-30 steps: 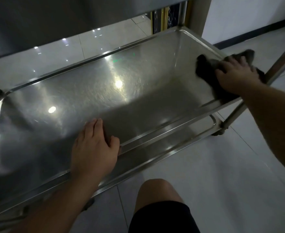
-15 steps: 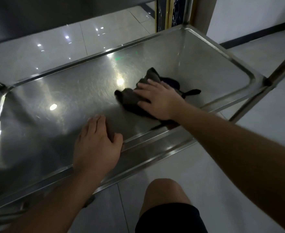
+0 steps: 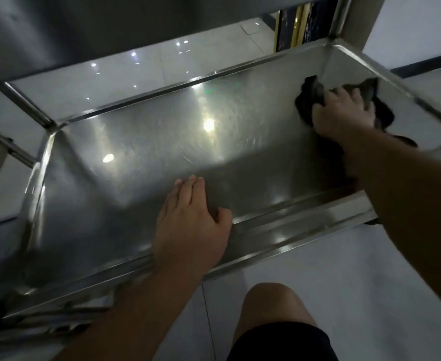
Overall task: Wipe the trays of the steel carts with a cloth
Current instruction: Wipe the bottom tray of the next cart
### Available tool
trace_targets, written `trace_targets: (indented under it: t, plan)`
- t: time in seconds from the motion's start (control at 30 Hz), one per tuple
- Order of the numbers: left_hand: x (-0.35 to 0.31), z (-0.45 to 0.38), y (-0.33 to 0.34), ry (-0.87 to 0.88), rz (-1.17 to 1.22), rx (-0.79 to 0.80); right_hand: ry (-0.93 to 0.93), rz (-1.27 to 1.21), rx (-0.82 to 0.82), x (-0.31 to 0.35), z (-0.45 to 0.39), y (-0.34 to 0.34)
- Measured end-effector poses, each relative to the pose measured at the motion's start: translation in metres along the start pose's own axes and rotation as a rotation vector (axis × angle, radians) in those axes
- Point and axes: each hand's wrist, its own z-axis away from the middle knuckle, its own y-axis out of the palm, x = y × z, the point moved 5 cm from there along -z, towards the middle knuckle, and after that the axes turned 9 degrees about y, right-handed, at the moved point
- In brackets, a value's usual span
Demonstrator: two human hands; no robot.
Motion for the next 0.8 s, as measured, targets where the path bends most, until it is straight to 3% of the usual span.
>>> trace_targets:
  t: [0.13, 0.2, 0.3, 0.37, 0.43, 0.57, 0.7, 0.8]
  plan:
    - [0.001, 0.001, 0.001, -0.009, 0.017, 0.009, -0.417, 0.106, 0.015, 0.125, 0.083, 0.037]
    - [0.000, 0.001, -0.002, -0.010, 0.021, 0.003, -0.688, 0.131, 0.101, 0.174, 0.134, 0.061]
    - [-0.001, 0.002, -0.005, 0.007, 0.061, -0.003, -0.813, 0.074, 0.246, 0.178, 0.165, 0.074]
    - [0.000, 0.003, -0.005, 0.013, 0.043, -0.009, -0.718, 0.048, 0.163, 0.147, 0.156, 0.065]
    - [0.002, 0.002, -0.003, 0.010, 0.027, -0.004, -0.502, 0.025, 0.058, 0.095, 0.129, 0.047]
    - [0.003, 0.000, 0.001, 0.013, 0.038, 0.007, -0.141, 0.033, 0.052, -0.012, 0.082, 0.006]
    - [0.012, -0.003, -0.003, 0.005, 0.182, 0.047, 0.012, 0.027, 0.054, -0.015, 0.085, 0.005]
    - [0.045, 0.005, -0.023, 0.021, 0.179, 0.027, -0.006, 0.023, 0.087, 0.005, 0.103, 0.011]
